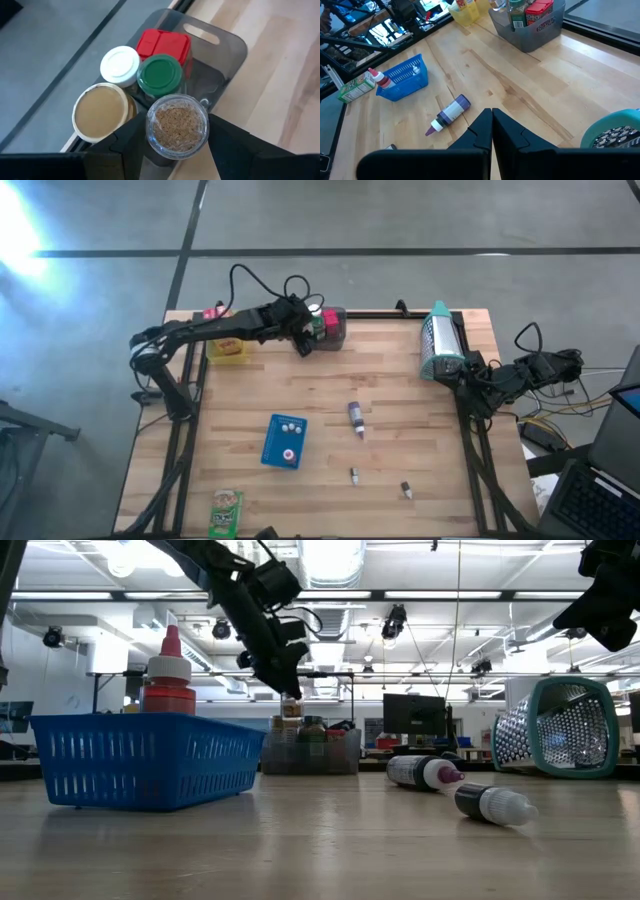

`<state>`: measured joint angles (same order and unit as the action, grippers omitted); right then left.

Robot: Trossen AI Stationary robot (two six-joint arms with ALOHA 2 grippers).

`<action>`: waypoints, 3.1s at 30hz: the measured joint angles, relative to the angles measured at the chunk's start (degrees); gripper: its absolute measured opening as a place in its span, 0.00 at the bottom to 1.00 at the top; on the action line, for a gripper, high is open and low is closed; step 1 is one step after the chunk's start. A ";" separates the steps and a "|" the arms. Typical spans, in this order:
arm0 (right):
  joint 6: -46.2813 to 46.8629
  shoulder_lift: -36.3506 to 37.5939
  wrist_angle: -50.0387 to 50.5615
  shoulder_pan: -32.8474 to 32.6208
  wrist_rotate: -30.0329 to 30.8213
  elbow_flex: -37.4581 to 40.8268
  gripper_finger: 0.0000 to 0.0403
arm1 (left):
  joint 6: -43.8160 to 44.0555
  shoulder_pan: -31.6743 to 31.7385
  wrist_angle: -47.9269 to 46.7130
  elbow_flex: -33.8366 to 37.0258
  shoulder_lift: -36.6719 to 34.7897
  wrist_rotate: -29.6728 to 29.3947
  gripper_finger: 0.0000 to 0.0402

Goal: Pick & Place Kitchen Items
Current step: Put the brown spice bottle into the black bin, then put the green cereal box into the yellow bin

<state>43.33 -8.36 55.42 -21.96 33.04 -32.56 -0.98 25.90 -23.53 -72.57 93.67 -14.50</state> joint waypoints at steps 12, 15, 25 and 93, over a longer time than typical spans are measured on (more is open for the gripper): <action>0.00 0.00 0.00 0.00 0.00 0.00 0.02 | 5.17 1.11 3.17 2.54 0.71 0.04 0.48; 0.00 0.00 0.00 0.00 0.00 0.00 0.02 | 5.84 1.11 3.20 2.60 1.11 0.07 0.48; 0.02 0.00 0.00 -0.02 0.00 0.00 0.02 | 7.15 1.27 5.67 2.60 4.95 0.49 0.48; 0.02 -0.02 0.00 -0.01 -0.02 0.00 0.02 | 7.14 3.94 0.44 0.57 -2.88 2.95 0.64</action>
<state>43.35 -8.38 55.42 -21.96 33.02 -32.56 6.16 29.84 -23.09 -72.01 90.79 -11.55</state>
